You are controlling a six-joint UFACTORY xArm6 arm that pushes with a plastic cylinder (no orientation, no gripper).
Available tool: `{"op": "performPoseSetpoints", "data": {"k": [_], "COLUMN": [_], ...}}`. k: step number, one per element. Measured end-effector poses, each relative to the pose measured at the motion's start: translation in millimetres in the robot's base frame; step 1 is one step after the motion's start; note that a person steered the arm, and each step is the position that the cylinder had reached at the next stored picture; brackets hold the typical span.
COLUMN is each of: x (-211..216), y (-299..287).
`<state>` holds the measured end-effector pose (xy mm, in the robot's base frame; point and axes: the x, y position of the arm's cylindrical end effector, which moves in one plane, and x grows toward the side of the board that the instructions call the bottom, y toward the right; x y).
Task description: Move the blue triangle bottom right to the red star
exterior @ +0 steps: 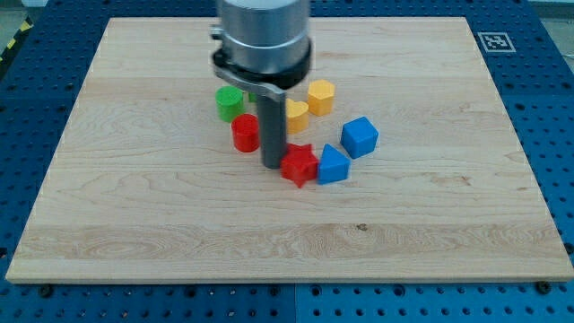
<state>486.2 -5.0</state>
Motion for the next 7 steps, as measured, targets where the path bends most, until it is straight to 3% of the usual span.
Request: {"op": "performPoseSetpoints", "data": {"k": [4,7], "x": [12.9,37.9], "y": [167.3,239.1]}}
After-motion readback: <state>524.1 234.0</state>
